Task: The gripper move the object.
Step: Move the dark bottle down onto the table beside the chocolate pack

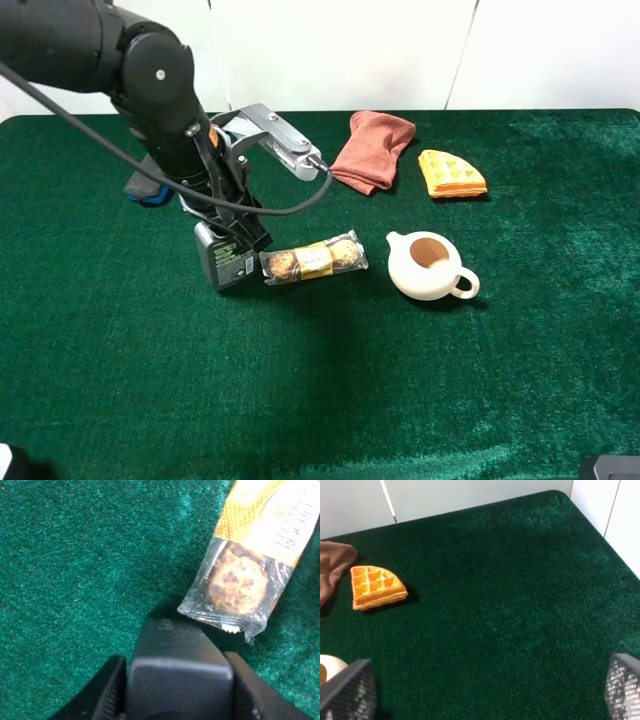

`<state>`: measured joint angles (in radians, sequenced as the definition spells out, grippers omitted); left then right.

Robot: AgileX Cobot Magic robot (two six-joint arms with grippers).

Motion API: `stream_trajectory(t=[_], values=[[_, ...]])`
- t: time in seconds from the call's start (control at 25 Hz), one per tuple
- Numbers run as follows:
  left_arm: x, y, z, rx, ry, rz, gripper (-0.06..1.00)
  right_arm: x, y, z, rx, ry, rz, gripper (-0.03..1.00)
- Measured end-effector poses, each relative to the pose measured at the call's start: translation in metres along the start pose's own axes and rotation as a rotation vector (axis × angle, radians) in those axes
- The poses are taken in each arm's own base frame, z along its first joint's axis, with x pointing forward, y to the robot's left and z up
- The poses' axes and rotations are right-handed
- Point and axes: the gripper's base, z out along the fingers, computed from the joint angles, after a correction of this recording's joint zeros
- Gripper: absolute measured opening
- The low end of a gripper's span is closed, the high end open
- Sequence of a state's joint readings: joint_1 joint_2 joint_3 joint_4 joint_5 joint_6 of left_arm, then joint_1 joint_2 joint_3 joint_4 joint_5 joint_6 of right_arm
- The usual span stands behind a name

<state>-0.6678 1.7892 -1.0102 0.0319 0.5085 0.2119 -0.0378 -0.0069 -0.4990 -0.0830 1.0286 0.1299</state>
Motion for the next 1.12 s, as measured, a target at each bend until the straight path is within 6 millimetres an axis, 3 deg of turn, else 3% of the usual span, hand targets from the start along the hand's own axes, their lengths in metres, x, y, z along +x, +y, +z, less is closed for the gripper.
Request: stream_trajectory(t=[0.92, 1.0, 1.12], values=[[0.0017, -0.0006, 0.0002, 0.004, 0.008, -0.022, 0.43, 0.0, 0.0002, 0.0, -0.002, 0.0, 0.001, 0.7], [0.0026, -0.0009, 0.0002, 0.007, 0.018, -0.031, 0.51, 0.0, 0.0002, 0.0, -0.002, 0.0, 0.001, 0.7], [0.0043, -0.0012, 0.0003, 0.01, 0.034, -0.038, 0.72, 0.0, 0.0002, 0.0, -0.002, 0.0, 0.001, 0.7]])
